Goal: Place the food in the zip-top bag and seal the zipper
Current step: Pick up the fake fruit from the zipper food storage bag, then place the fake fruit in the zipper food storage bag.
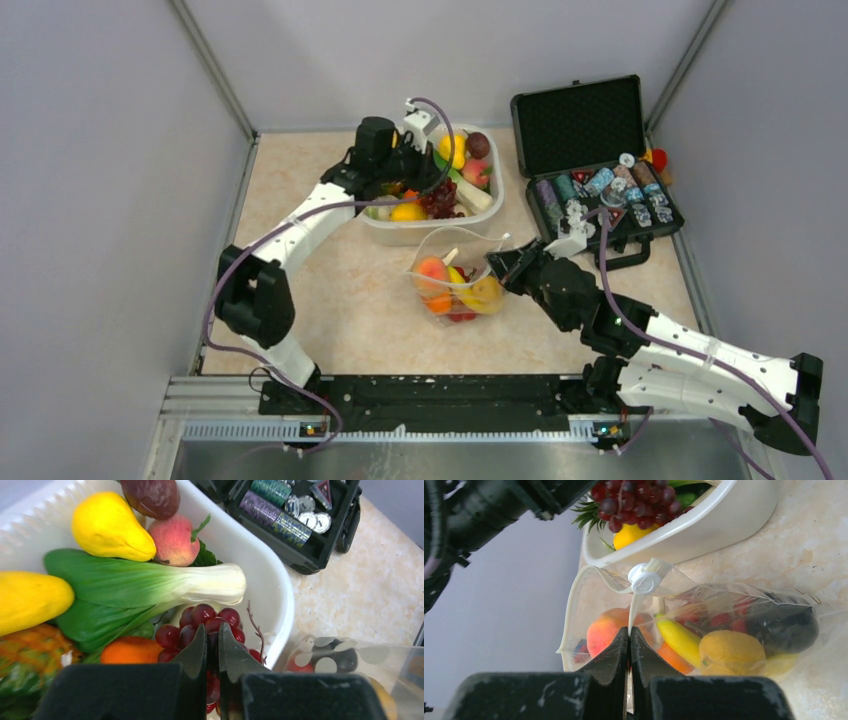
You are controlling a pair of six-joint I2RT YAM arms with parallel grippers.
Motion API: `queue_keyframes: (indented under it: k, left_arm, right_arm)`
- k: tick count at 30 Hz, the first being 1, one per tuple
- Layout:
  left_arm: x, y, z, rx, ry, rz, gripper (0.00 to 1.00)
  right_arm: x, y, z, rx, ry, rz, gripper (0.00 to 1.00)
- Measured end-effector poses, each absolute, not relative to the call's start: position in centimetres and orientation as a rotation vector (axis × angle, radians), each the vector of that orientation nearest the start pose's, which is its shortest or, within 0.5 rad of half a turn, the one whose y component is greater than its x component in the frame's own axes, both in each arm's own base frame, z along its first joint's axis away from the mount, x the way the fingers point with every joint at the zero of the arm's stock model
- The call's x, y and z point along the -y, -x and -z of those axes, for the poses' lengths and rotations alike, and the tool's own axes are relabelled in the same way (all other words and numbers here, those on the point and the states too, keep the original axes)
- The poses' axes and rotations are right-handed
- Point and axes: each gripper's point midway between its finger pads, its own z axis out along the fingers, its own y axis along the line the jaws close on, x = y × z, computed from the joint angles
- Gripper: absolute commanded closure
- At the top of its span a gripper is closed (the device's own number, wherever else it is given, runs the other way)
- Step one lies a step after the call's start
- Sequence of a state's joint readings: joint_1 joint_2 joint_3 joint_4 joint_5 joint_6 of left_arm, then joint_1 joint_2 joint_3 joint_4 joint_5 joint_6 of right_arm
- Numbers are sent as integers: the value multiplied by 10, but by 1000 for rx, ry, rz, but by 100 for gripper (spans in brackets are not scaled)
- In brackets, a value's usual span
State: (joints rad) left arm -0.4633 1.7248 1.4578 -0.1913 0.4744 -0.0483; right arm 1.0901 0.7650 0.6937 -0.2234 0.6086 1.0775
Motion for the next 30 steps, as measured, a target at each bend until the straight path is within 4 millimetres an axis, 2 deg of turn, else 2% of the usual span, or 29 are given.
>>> queue_keyframes:
  k: [1,2,6,10,30]
  left_arm:
    - [292,-406,-244,-1907,-712,782,100]
    - [290,-404,-249,-1897,-711,778,100]
    - [277,-389,-291,-1800,-691,743,100]
    - [268,-376,-322,-1727,-683,732,100]
    - [249,-302,-416,-1474,-728,806,100]
  right_arm:
    - [-235,-201,-250,-1874,-423,-952,100]
    - [-235,-201,-250,-1874,-423,-951,100]
    - [-235,-201,-251,-1873,-423,-957,100]
    - [-235,-201,-248,-1873,-424,-960,100]
    - [-236,-200,-249,-1867,-429,-976,100]
